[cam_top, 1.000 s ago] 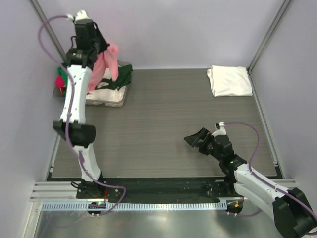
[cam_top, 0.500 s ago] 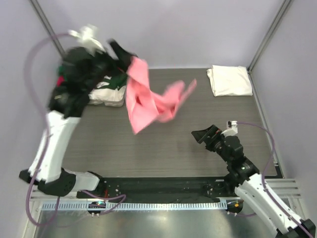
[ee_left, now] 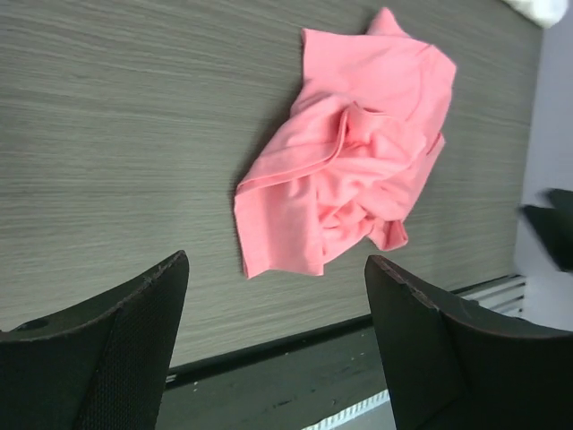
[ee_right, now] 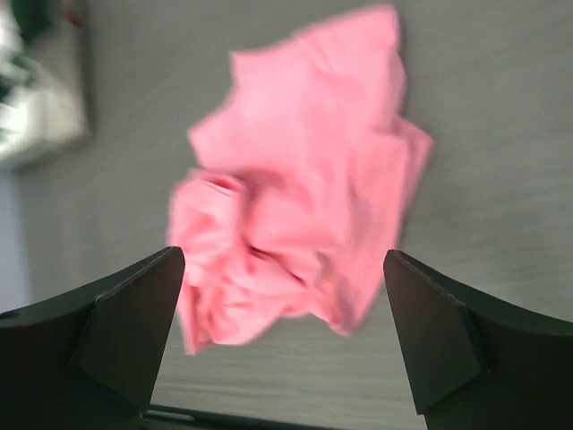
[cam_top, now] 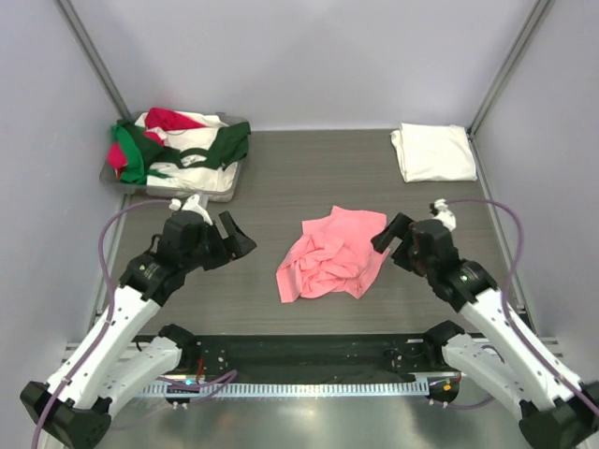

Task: Fold and stack the t-shirts
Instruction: Move the tshirt to the center of the board, then flatten the tshirt out

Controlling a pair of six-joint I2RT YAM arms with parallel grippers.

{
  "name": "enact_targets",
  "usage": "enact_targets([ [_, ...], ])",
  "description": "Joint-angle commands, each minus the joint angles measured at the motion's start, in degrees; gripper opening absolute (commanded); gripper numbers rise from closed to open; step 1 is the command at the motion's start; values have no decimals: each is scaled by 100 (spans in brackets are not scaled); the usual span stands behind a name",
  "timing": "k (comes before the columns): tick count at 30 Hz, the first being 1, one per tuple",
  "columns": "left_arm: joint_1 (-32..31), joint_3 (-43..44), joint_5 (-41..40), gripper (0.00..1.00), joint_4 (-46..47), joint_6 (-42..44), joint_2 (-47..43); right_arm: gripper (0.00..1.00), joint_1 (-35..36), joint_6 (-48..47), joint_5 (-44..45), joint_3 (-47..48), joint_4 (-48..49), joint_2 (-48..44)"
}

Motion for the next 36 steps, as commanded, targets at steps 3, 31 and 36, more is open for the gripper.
enact_targets([
  [3,-258,-675,268,75,390,-221,-67,97,-9,252,-585,-769,108,860],
  [31,-2545,-1845,-874,44,2895,-1434,2701,90,-9,200,-1148,-1807,1121,1098],
  [36,-2623,-1924,-1120,1,2895,-1469,2675,90,-18,200,-1157,-1931,1209,1107],
])
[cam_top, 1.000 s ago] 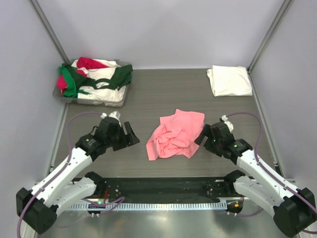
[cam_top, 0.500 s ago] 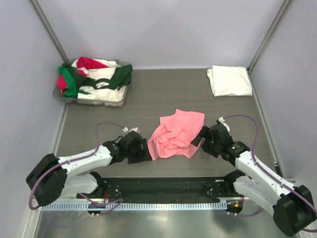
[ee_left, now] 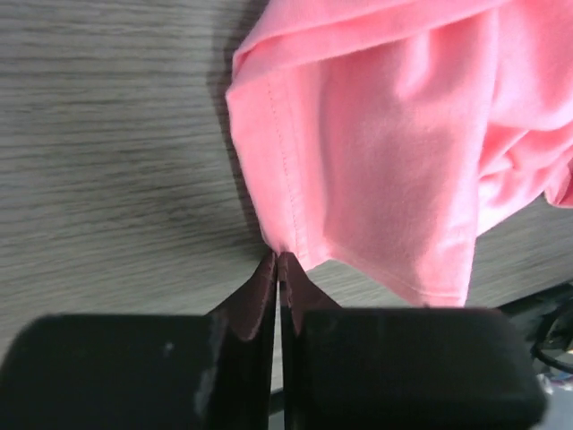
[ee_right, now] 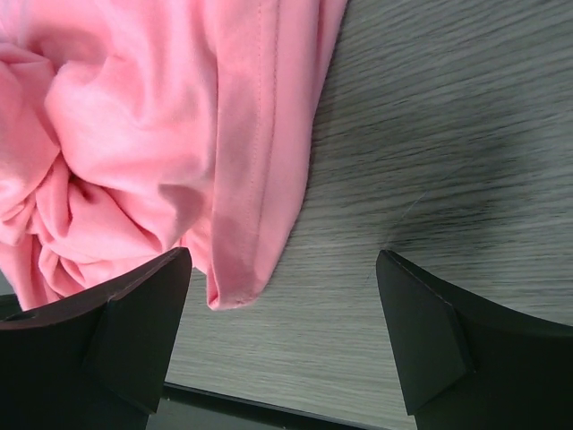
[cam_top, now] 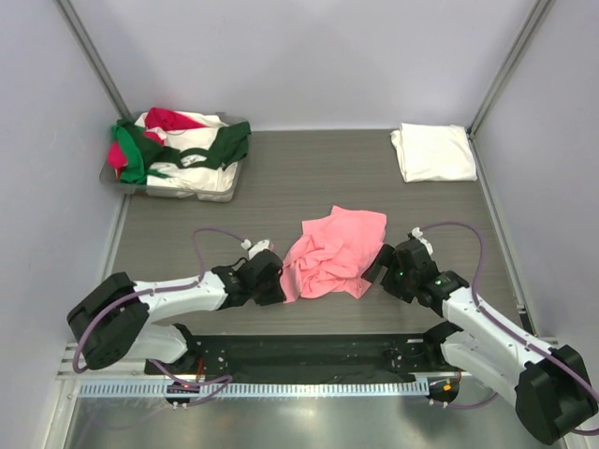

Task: Fold and stack the t-shirts
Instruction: Flatten the tshirt out

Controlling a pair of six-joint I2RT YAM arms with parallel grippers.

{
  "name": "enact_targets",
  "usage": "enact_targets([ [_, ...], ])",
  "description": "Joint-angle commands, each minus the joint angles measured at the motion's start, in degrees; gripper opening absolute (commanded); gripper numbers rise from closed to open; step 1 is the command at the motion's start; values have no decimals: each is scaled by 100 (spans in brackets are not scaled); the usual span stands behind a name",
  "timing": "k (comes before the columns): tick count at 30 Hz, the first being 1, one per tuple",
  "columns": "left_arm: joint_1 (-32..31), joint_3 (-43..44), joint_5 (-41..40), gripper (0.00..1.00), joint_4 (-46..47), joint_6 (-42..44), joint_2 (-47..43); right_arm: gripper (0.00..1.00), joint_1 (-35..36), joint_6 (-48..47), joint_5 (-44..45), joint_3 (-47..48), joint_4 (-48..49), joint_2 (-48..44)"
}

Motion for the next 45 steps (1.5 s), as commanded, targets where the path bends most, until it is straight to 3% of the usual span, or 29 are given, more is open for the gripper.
enact_targets([
  [1,-97,-125,-434,0,-68,-14,-2,91,-18,-41,-47,-38,291,-13],
  [4,-88,66,-741,0,-540,-14,-370,91,-9,-119,-467,23,528,75],
  [6,-88,269,-1405,0,-1626,-75,-783,91,-9,-172,-835,85,713,171],
  [9,-88,419,-2224,0,-2570,-163,-2012,91,-18,-251,-1022,278,915,339],
  [14,-79,359,-2772,0,-3399,-207,-3104,86,-9,-287,-1293,507,1407,1234],
  [20,-71,-169,-2509,0,-3654,-567,-3438,53,157,-331,-1470,762,1698,2114],
  [28,-71,-406,-2544,0,-3751,-691,-4081,40,246,-497,-1023,534,1128,1430],
  [29,-79,-398,-2561,0,-3760,-691,-4081,40,254,-541,-979,542,1066,1359],
  [33,-71,-293,-2605,0,-3891,-691,-4019,54,254,-638,-155,753,319,886],
  [36,-79,-205,-2667,0,-4015,-699,-4124,60,88,-726,409,1007,-75,779],
  [41,-79,-257,-2667,0,-4032,-752,-4353,59,-720,-1033,463,1578,-218,1630],
  [45,-71,-249,-2658,0,-4041,-752,-4345,56,-791,-1270,463,2035,-52,2386],
])
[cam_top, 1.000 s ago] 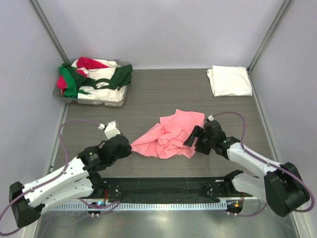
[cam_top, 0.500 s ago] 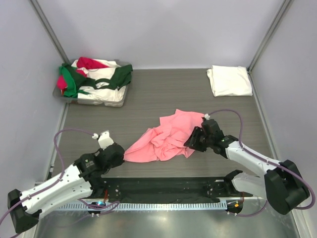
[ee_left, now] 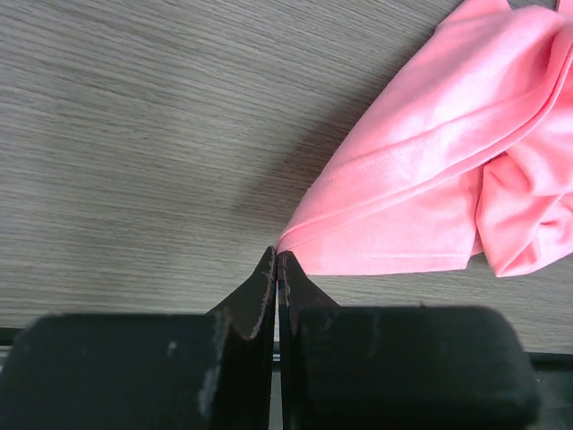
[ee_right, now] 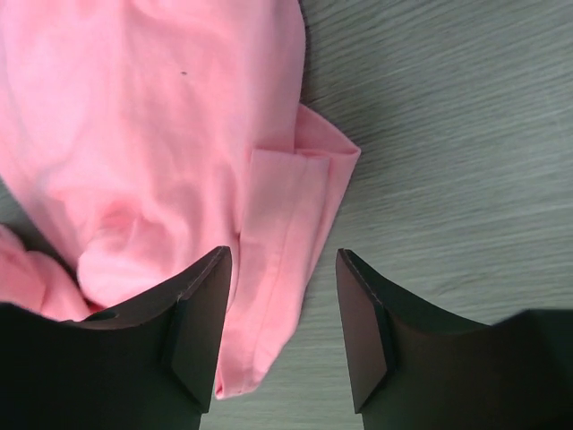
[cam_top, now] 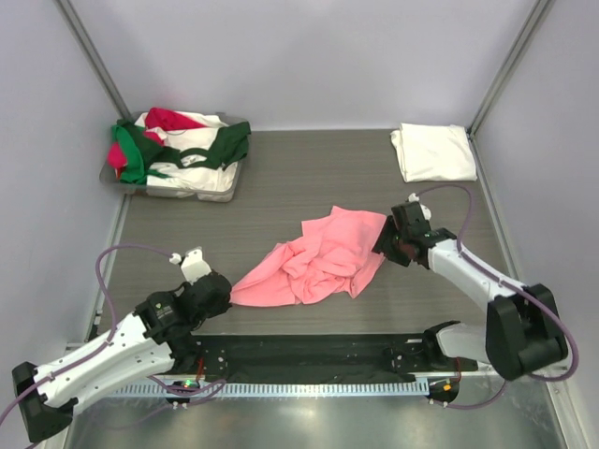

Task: Fold and stack the t-shirts
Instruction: Flatten the tshirt out

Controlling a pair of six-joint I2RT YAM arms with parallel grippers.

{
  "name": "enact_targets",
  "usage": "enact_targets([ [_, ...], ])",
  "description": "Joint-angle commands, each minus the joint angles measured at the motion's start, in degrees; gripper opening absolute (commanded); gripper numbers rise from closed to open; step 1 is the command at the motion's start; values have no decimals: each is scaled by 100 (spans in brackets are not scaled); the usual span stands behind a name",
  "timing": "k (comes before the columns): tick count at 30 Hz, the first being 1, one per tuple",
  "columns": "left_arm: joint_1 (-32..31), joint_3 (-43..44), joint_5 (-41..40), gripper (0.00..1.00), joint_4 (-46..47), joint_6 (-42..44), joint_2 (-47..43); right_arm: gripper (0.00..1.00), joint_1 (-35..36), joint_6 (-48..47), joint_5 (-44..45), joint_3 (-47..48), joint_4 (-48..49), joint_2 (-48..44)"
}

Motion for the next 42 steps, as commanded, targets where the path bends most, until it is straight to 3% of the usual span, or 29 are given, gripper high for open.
enact_targets([
  [1,-7,149,-269,0,-98,-134,-19,56,-27,-348,166,414,30,446],
  [12,-7,88,-225,0,-46,-116,-98,52,-396,-656,-79,924,408,1395],
  [20,-7,79,-217,0,-28,-98,-89,50,-396,-656,-344,1021,645,1589],
  [25,-16,79,-234,0,-28,-107,-107,39,-396,-612,-353,802,707,1590],
  [29,-7,62,-234,0,-28,-107,-116,22,-396,-586,-353,600,724,1309],
  [33,-7,79,-243,0,-54,-125,-116,19,-396,-516,-274,362,654,931],
  [36,-7,88,-260,0,-72,-151,-159,20,-396,-472,-221,248,549,667],
  [38,-16,79,-269,0,-89,-169,-195,28,-396,-454,-221,169,470,553],
  [42,-16,79,-287,0,-107,-186,-230,34,-404,-419,-238,-16,364,132],
])
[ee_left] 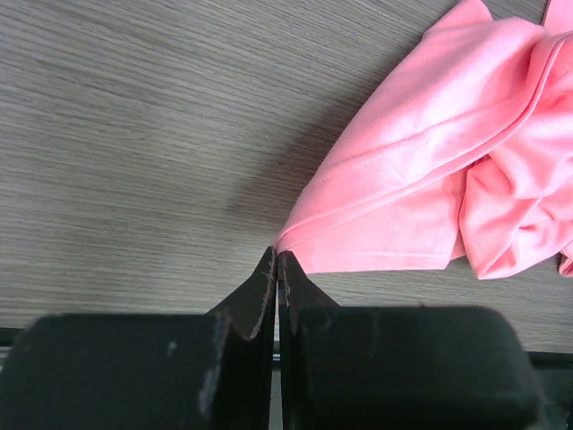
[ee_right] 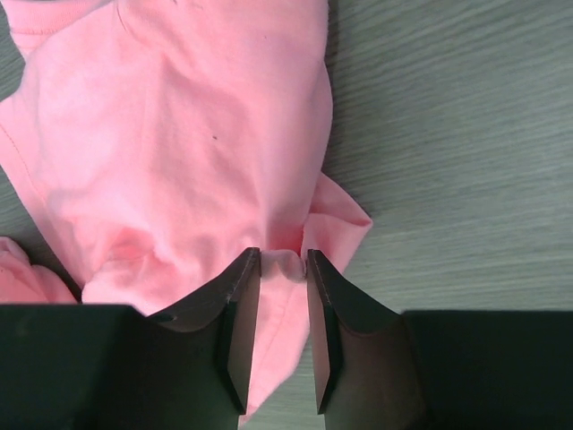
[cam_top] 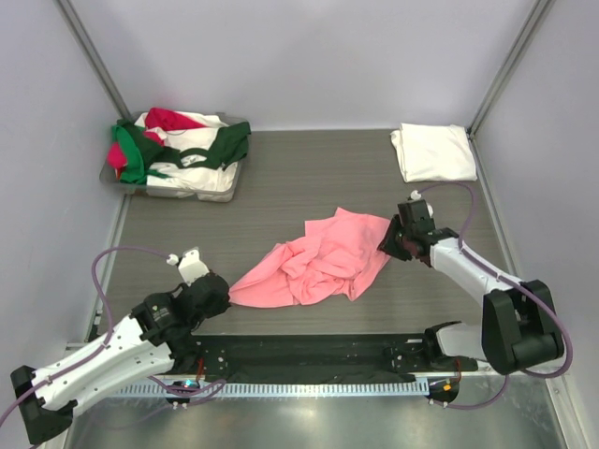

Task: Fold and stack the t-shirts
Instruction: Flatten the tshirt out

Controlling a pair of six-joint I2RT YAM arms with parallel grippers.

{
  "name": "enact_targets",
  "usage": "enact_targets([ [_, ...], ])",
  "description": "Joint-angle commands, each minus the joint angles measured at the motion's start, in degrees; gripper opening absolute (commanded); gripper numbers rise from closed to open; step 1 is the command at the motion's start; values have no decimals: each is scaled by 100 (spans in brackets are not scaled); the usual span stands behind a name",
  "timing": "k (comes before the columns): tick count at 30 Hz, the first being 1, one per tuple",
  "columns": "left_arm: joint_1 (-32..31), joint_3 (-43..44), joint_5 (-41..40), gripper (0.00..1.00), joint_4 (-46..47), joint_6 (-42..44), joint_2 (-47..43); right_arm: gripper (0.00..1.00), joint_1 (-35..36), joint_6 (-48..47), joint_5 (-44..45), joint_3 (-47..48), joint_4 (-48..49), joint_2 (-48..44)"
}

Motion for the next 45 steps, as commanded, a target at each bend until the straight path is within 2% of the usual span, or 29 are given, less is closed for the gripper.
enact_targets([
  [1,-7,79,-276,0,-63,-125,-55,36,-2,68,59,-166,-128,-420],
  [6,-16,79,-294,0,-46,-125,-46,38,-2,-2,85,-316,-102,-439],
  [22,-16,62,-294,0,-37,-134,6,37,-46,-292,-3,-35,382,528],
  [26,-7,62,-294,0,-46,-143,15,24,-64,-336,-47,35,408,616],
  [27,-7,62,-302,0,-46,-143,-2,15,-64,-336,-47,26,417,616],
  [30,-7,79,-320,0,-81,-178,-2,1,-81,-336,-38,-26,400,467],
  [32,-7,202,-302,0,-194,-213,-29,1,-90,-327,-266,-18,277,266],
  [37,-16,1174,-662,0,-818,-371,-371,1,-143,-362,-302,368,-520,-472],
  [41,1,2221,-1285,0,-1336,-178,-556,1,-248,-406,-249,1376,-1418,-1070],
  [45,-7,3311,-1620,0,-1689,190,-232,1,-310,-432,-143,2450,-2236,-1466],
])
